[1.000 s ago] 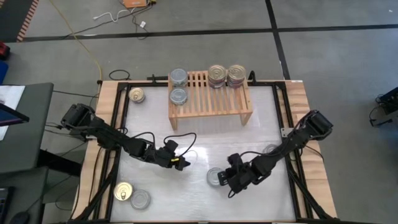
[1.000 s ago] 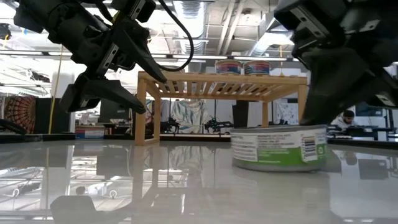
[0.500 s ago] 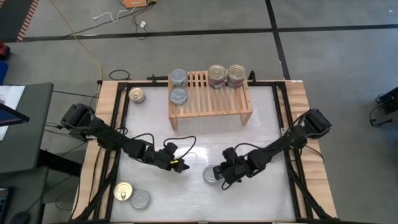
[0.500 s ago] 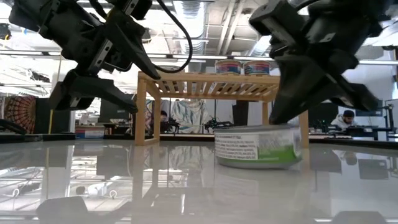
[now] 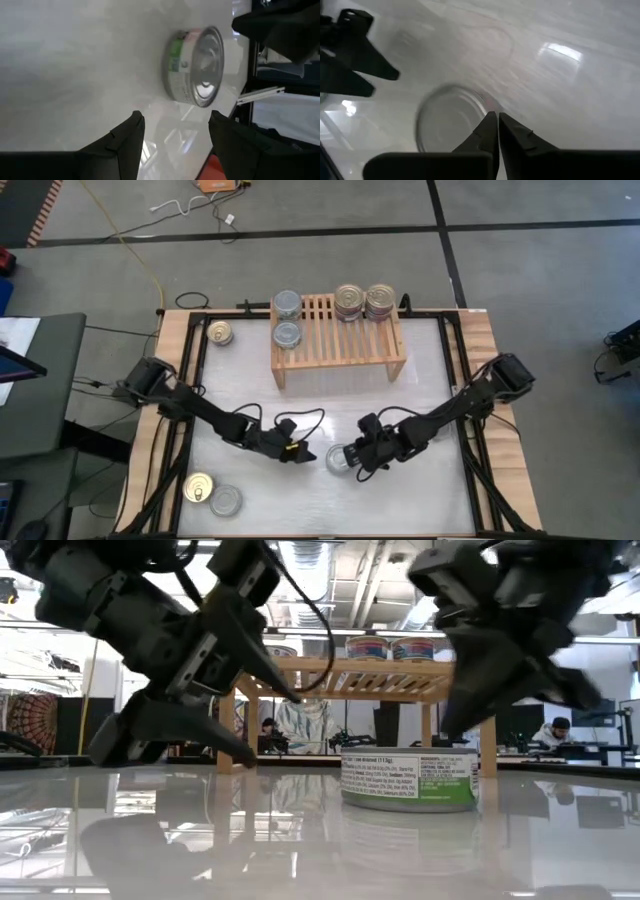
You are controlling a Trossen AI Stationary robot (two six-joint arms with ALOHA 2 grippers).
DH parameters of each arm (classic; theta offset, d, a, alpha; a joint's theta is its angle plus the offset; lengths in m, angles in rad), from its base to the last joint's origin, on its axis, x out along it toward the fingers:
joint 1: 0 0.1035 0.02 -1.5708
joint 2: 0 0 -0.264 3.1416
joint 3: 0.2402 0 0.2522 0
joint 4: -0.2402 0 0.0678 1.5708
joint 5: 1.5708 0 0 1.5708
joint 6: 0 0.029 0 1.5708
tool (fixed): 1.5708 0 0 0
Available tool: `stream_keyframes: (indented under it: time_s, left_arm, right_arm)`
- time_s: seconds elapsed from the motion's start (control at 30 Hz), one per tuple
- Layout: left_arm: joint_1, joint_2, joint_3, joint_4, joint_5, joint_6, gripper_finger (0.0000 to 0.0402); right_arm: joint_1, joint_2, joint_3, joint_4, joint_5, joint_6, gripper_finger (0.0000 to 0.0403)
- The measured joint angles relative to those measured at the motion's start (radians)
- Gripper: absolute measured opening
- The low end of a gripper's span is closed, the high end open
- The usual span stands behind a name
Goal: Stack canned seafood by type on shelf
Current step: Stack the green tuna can on top of the green tuna can on the shelf
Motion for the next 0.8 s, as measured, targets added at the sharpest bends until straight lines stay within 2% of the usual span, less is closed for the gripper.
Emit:
stream_keyframes:
  time_s: [0.17, 0.37, 0.57, 0.8]
  left_arm:
    - [0.006, 0.030, 0.055, -0.005, 0.017, 0.036, 0.0212]
    - [0.016, 0.030, 0.097, -0.123, 0.016, 0.064, 0.0212]
    - [0.030, 0.031, 0.109, -0.156, 0.016, 0.086, 0.0212]
    - [0.030, 0.031, 0.109, -0.156, 0.015, 0.086, 0.0212]
  right_arm:
    - [0.049, -0.023, 0.000, -0.099, -0.004, 0.073, 0.0055]
    - [0.102, -0.020, -0.003, -0.081, 0.016, 0.126, 0.0080]
    - [0.117, 0.017, -0.003, 0.020, 0.038, 0.133, 0.0133]
    - [0.112, 0.025, -0.003, 0.027, 0.050, 0.133, 0.0196]
